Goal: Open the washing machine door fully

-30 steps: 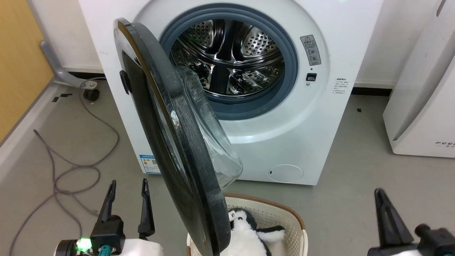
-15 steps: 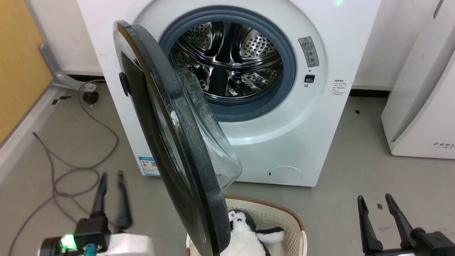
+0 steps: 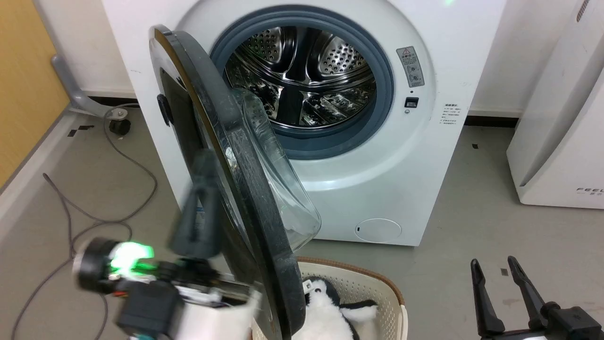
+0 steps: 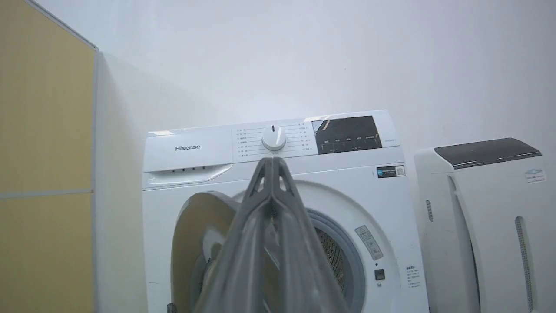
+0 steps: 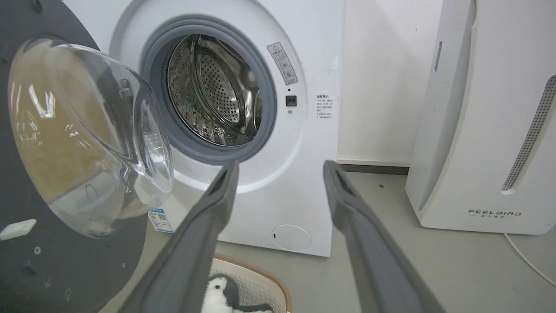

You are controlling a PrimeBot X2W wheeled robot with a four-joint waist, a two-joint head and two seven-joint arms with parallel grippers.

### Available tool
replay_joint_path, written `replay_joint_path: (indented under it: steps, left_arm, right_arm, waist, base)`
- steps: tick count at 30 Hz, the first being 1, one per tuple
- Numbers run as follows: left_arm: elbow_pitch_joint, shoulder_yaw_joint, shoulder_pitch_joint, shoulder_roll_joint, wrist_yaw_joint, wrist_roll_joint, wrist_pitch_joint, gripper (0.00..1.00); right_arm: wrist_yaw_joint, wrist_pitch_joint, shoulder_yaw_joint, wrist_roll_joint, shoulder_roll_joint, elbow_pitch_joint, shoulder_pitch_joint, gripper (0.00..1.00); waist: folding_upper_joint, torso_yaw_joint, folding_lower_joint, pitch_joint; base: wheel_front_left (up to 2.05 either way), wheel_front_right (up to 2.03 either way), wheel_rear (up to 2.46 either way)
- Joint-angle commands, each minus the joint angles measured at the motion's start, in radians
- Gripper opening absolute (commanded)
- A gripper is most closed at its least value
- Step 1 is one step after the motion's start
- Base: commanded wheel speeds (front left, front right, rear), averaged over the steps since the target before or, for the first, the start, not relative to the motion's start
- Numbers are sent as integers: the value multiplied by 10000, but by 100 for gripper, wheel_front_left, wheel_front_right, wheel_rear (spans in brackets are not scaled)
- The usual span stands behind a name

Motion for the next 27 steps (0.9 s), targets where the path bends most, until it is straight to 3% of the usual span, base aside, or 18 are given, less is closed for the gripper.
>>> replay_joint_path:
  steps: [1, 7, 15, 27]
  left_arm:
    - [-121, -326, -157, 20, -169, 75, -40, 0]
    - [-288, -2148, -278, -12, -688, 285, -40, 0]
    - [165, -3991, -161, -65, -991, 238, -40, 0]
    - [1413, -4757, 69, 83, -734, 41, -40, 0]
  right_arm:
    - [8, -45, 3, -67, 44, -44, 103, 100]
    - [8, -45, 49, -58, 45, -48, 94, 100]
    - [8, -45, 34, -102, 45, -46, 74, 100]
    - [8, -45, 15, -130, 45, 42, -100, 100]
  waist:
    - [0, 7, 0, -1]
    - [0, 15, 0, 6]
    - [0, 32, 0, 130]
    - [0, 151, 0, 316]
  base:
    - [0, 0, 0]
    - [0, 0, 0]
    - [0, 0, 0]
    - [0, 0, 0]
